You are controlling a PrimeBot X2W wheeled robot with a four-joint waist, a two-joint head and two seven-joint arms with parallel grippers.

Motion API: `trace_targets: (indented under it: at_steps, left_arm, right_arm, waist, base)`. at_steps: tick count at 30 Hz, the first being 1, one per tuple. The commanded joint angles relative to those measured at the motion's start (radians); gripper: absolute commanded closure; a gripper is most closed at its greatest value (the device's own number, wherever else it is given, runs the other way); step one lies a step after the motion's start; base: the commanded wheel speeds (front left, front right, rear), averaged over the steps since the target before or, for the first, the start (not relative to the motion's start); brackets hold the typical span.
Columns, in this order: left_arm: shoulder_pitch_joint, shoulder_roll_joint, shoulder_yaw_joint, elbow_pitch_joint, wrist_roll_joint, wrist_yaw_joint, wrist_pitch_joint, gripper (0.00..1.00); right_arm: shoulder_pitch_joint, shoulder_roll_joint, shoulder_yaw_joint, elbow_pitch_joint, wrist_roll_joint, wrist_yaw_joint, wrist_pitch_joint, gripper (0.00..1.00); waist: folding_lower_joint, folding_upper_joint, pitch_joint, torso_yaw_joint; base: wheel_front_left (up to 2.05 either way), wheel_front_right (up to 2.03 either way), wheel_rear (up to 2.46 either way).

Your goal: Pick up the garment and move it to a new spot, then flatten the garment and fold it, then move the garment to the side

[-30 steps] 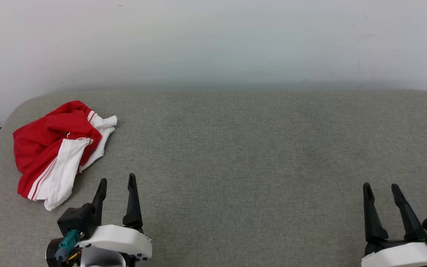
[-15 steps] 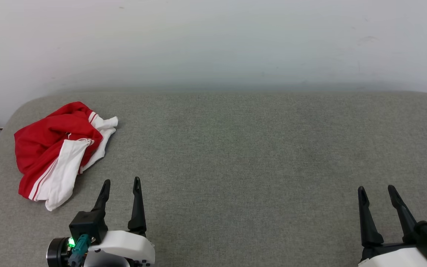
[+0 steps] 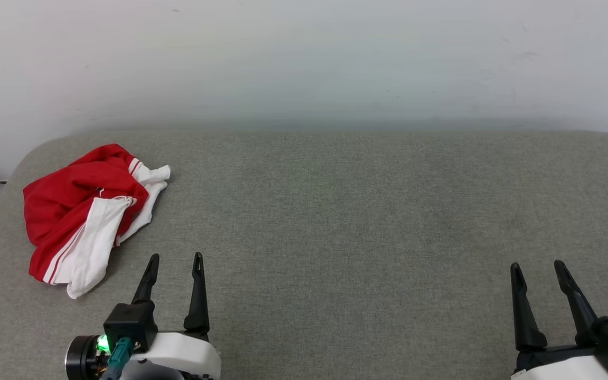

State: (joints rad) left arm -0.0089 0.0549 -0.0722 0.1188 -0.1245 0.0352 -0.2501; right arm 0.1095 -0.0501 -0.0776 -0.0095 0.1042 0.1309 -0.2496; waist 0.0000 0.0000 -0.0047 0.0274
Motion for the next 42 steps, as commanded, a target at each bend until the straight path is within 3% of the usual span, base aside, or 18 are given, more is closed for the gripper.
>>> trace_targets:
  at_steps: [1, 15, 28, 42]
  left_arm:
    - [0.006, -0.001, 0.003, -0.003, 0.019, -0.005, -0.008, 0.0]
    - [0.009, -0.005, 0.017, 0.011, 0.018, -0.035, -0.016, 0.0]
    - [0.004, -0.005, 0.01, 0.032, 0.006, -0.03, -0.016, 0.0]
    - [-0.01, -0.005, 0.052, 0.05, 0.015, -0.015, -0.015, 0.0]
  right_arm:
    - [0.015, 0.0, 0.002, -0.01, -0.014, 0.0, -0.009, 0.0]
    - [0.021, 0.0, -0.004, 0.004, 0.013, 0.0, -0.016, 0.0]
    - [0.025, 0.0, -0.01, 0.019, 0.033, 0.0, -0.016, 0.0]
    - [0.032, 0.0, 0.007, 0.016, 0.014, 0.0, -0.016, 0.0]
  waist:
    - [0.0, 0.0, 0.0, 0.0]
    - [0.0, 0.0, 0.003, -0.001]
    - [0.0, 0.0, 0.003, 0.006]
    - [0.0, 0.0, 0.014, 0.135]
  base:
    - [0.0, 0.0, 0.0]
    - [0.0, 0.0, 0.0]
    - [0.0, 0.0, 0.0]
    - [0.0, 0.0, 0.0]
